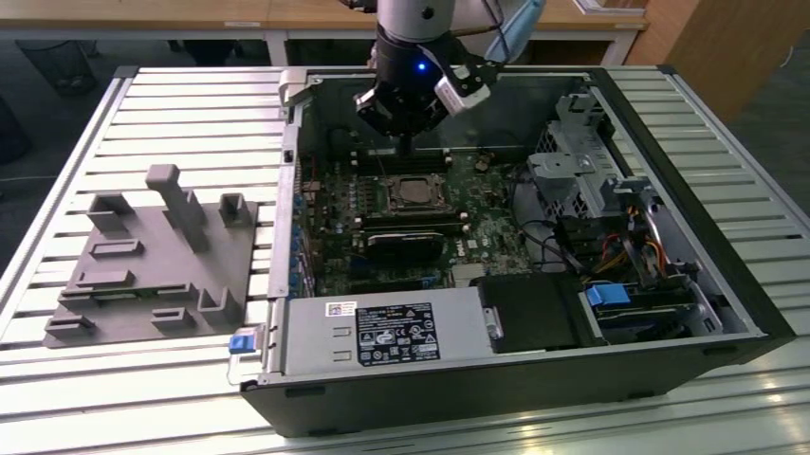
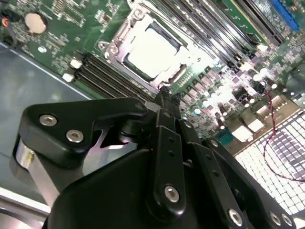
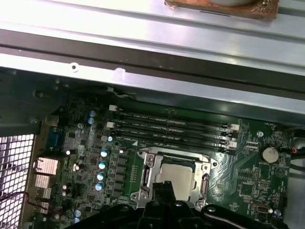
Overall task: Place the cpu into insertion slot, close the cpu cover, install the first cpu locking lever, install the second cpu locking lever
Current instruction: 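Install the first cpu locking lever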
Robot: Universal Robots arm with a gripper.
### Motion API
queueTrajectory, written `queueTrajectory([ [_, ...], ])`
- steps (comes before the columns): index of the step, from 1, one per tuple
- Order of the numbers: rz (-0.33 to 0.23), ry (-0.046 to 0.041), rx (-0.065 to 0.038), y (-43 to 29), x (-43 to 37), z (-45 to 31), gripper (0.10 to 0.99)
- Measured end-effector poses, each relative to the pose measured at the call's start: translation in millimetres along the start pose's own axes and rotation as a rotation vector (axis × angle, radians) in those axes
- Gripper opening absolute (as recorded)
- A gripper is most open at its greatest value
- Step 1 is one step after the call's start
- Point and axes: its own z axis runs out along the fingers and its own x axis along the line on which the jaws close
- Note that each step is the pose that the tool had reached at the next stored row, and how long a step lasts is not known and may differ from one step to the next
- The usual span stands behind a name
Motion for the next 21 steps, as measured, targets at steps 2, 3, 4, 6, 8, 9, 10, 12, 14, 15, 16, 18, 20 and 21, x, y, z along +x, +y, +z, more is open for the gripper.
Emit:
queueTrajectory([
  [2,0.021,-0.0013,0.000,0.1,0.7,0.8,0.106],
  [3,0.037,-0.0022,0.000,0.0,0.7,1.3,0.106],
  [4,0.052,-0.0033,0.000,0.1,0.7,1.8,0.106],
  [6,0.070,-0.0042,0.000,0.3,0.6,2.3,0.106],
  [8,0.071,-0.0043,0.001,0.2,0.7,2.4,0.106],
  [9,0.071,-0.0044,0.000,0.3,0.8,2.5,0.106],
  [10,0.071,-0.0045,0.000,0.3,0.9,2.6,0.106],
  [12,0.071,-0.0046,0.000,0.4,1.6,2.9,0.106],
  [14,0.071,-0.0046,0.000,0.6,3.8,3.4,0.106],
  [15,0.071,-0.0046,0.000,0.9,5.4,3.6,0.106],
  [16,0.071,-0.0047,0.000,1.1,7.3,3.9,0.106],
  [18,0.071,-0.0048,0.000,1.6,11.3,4.5,0.106],
  [20,0.071,-0.0049,0.000,2.2,14.8,5.6,0.106],
  [21,0.073,-0.0053,0.000,2.5,16.7,6.2,0.106],
])
